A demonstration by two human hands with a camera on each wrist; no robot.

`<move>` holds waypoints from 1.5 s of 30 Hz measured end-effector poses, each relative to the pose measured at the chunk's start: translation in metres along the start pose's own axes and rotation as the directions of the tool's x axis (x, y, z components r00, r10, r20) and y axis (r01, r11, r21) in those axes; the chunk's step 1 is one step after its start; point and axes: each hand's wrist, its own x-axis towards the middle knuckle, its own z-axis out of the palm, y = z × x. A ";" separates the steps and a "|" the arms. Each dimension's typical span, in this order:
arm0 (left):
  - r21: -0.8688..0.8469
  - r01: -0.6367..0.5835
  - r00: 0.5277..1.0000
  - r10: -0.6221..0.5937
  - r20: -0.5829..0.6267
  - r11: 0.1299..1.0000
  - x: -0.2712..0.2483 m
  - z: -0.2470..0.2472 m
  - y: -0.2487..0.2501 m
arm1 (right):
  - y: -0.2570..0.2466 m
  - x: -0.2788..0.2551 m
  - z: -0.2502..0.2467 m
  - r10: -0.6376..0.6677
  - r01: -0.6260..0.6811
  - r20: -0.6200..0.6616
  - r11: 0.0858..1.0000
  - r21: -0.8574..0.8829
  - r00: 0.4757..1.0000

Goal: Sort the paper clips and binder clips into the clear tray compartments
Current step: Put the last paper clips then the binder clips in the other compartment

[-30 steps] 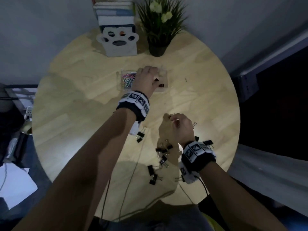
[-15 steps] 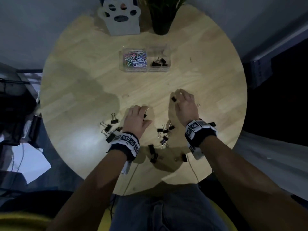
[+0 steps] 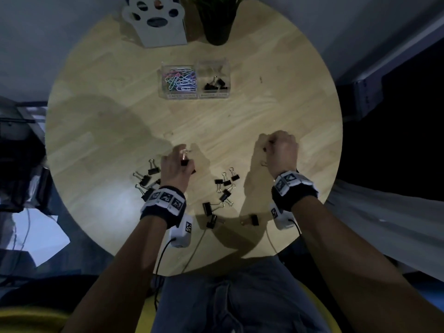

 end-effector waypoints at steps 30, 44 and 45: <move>0.079 -0.140 0.990 0.138 0.037 0.987 0.014 -0.008 0.002 | -0.160 0.138 0.007 -0.249 0.285 0.362 0.957 -0.048 0.898; 0.590 -0.402 0.901 0.417 0.119 0.700 0.143 -0.020 0.135 | -0.022 0.012 -0.021 0.117 -0.149 0.169 0.970 0.190 0.979; 0.582 -0.415 0.894 0.432 0.117 0.700 0.140 -0.021 0.132 | -0.015 0.010 -0.024 0.139 -0.165 0.153 0.971 0.171 0.978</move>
